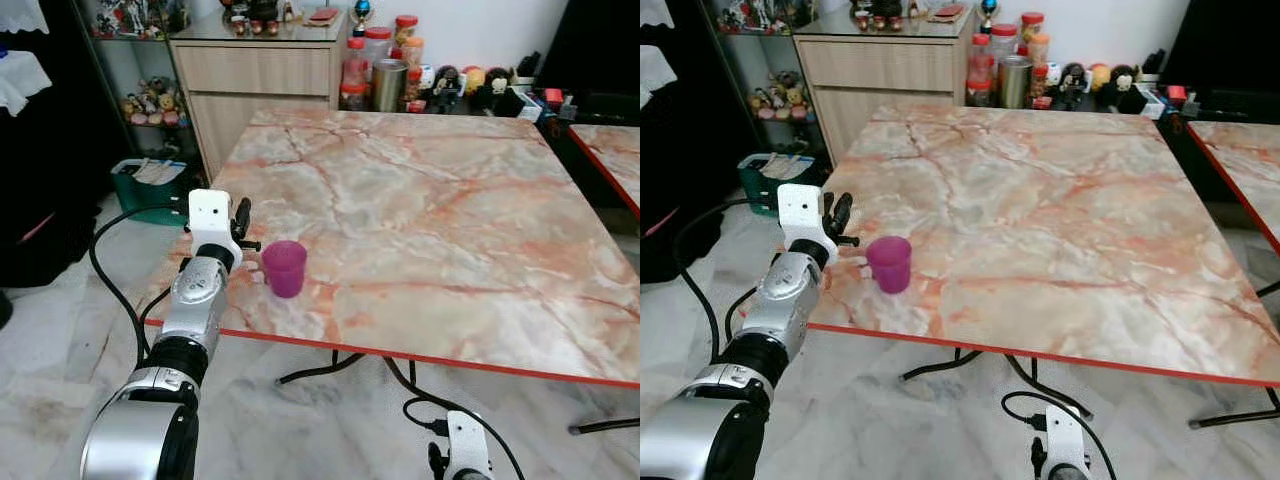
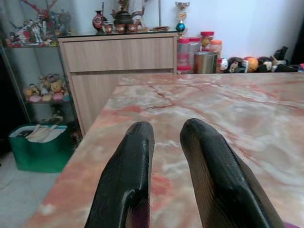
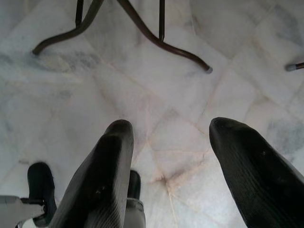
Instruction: Setting the table
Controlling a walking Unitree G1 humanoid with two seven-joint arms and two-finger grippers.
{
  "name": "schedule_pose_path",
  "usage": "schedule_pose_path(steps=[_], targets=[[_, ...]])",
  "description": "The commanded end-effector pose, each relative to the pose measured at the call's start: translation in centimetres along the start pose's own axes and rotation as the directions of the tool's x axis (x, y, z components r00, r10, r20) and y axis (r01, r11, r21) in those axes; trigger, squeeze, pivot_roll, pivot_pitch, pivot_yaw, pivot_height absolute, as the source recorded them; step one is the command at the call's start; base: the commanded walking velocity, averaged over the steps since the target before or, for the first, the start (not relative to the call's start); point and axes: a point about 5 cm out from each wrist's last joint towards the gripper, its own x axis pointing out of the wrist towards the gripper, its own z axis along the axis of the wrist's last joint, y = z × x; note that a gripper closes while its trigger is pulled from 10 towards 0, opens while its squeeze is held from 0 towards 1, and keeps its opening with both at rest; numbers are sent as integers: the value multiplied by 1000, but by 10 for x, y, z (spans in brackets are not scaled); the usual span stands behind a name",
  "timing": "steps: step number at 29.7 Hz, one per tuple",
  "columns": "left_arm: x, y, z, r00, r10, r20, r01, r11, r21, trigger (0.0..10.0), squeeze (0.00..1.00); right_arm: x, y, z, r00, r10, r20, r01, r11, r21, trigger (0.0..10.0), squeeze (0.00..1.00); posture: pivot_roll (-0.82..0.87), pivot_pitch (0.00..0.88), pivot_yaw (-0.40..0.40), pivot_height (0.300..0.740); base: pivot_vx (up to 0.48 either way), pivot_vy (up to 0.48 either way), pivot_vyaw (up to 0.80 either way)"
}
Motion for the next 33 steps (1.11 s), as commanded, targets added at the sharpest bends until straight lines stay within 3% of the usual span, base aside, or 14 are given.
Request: schedule_pose_path(steps=[1,11,23,24,28,29,32,33], targets=[[-1,1,0,1000,-8,-4,8,1000,28,10000,0,-2,0,-10,999,-3,-34,2,1000,-9,10000,0,34,0,16,719,375,0,0],[1,1,7,999,-16,28,15,1000,13,10000,0,-9,-5,-39,994,-23,-103,24,1000,2,10000,0,26,0,20,719,261,0,0],[4,4,12,999,-32,3,32,999,-10,10000,0,-7,-5,-31,996,-31,-83,33,999,17,10000,0,32,0,22,719,0,0,0],[4,4,10,998,-56,-33,56,998,-7,10000,169,-7,-5,-29,996,-30,-80,32,999,17,10000,0,32,0,22,719,0,0,0],[4,5,10,997,-64,-47,64,998,0,10000,169,-6,-4,-29,997,-30,-78,31,999,18,10000,0,32,0,22,719,0,0,0],[3,5,8,993,-93,-66,92,996,-8,10000,1000,-6,-4,-28,997,-29,-77,31,999,19,10000,0,42,0,23,719,0,0,0],[-2,6,-2,978,-160,-136,155,987,-46,10000,1000,-6,-3,-27,997,-26,-77,27,1000,11,10000,0,40,0,23,719,0,0,0],[-4,5,-6,971,-173,-165,171,985,-26,10000,1000,-6,-4,-28,996,-26,-82,26,1000,4,10000,0,40,0,23,719,0,0,0]])
